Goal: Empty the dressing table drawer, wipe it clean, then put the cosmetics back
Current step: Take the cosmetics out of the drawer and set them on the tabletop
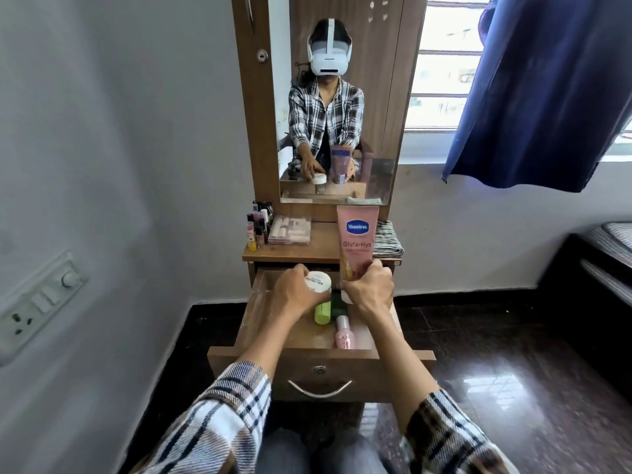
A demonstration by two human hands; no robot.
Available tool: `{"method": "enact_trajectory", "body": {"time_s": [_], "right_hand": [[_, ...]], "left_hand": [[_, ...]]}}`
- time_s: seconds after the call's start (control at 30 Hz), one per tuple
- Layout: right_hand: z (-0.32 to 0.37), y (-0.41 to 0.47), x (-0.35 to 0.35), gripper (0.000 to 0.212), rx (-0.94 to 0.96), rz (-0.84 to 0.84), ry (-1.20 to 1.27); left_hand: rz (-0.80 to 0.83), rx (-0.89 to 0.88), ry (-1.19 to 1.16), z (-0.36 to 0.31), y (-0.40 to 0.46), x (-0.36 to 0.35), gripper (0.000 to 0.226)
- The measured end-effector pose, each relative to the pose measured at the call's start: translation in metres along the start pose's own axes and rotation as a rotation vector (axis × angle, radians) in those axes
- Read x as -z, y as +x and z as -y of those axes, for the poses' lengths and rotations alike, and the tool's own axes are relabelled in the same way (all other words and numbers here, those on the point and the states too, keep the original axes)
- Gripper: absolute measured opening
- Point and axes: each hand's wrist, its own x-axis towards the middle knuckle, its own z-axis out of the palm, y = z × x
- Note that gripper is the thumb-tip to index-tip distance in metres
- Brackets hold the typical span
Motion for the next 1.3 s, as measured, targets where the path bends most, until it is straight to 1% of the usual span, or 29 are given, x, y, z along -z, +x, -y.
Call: {"method": "enact_trajectory", "body": {"time_s": [0.13,0.27,0.47,0.53,0.63,0.67,0.77,0.8,0.9,0.93,1.0,1.03,1.1,1.17,1.27,1.3], "right_hand": [[0.015,0.027,-0.012,0.061,0.034,-0.022,0.083],[0.028,0.061,-0.030,0.061,0.055,-0.021,0.122],[0.039,0.105,-0.056,0.072,0.130,-0.039,0.161],[0.040,0.115,-0.065,0.075,0.153,-0.053,0.200],[0.040,0.131,-0.080,0.077,0.154,-0.057,0.229],[0.040,0.138,-0.085,0.076,0.148,-0.055,0.238],[0.046,0.160,-0.097,0.073,0.134,-0.026,0.261],[0.048,0.168,-0.102,0.074,0.142,-0.020,0.260],[0.051,0.190,-0.117,0.074,0.185,-0.014,0.286],[0.052,0.197,-0.122,0.074,0.191,-0.018,0.291],[0.053,0.208,-0.129,0.078,0.210,-0.028,0.297],[0.053,0.212,-0.133,0.084,0.225,-0.038,0.307],[0.055,0.219,-0.139,0.094,0.254,-0.057,0.331],[0.054,0.224,-0.145,0.099,0.275,-0.066,0.343],[0.052,0.229,-0.148,0.105,0.303,-0.085,0.353],[0.052,0.229,-0.147,0.104,0.307,-0.092,0.353]], "left_hand": [[-0.071,-0.017,-0.068,-0.003,0.017,0.005,0.064],[-0.112,-0.023,-0.108,0.001,0.043,-0.002,0.058],[-0.174,-0.027,-0.170,0.011,0.077,-0.021,0.043],[-0.180,-0.026,-0.171,0.016,0.087,-0.029,0.044],[-0.153,-0.036,-0.205,0.019,0.099,-0.042,0.056],[-0.149,-0.045,-0.215,0.020,0.101,-0.045,0.055],[-0.175,-0.070,-0.208,0.016,0.104,-0.048,0.042],[-0.201,-0.070,-0.196,0.014,0.105,-0.049,0.041],[-0.279,-0.087,-0.056,0.011,0.113,-0.053,0.055],[-0.292,-0.084,-0.024,0.009,0.117,-0.055,0.056],[-0.323,-0.086,0.004,0.005,0.121,-0.058,0.047],[-0.339,-0.091,0.030,0.003,0.120,-0.060,0.043],[-0.371,-0.095,0.103,0.002,0.120,-0.067,0.038],[-0.410,-0.076,0.189,0.002,0.122,-0.075,0.035],[-0.534,-0.073,0.337,0.000,0.131,-0.081,0.017],[-0.548,-0.079,0.361,0.000,0.135,-0.082,0.011]]}}
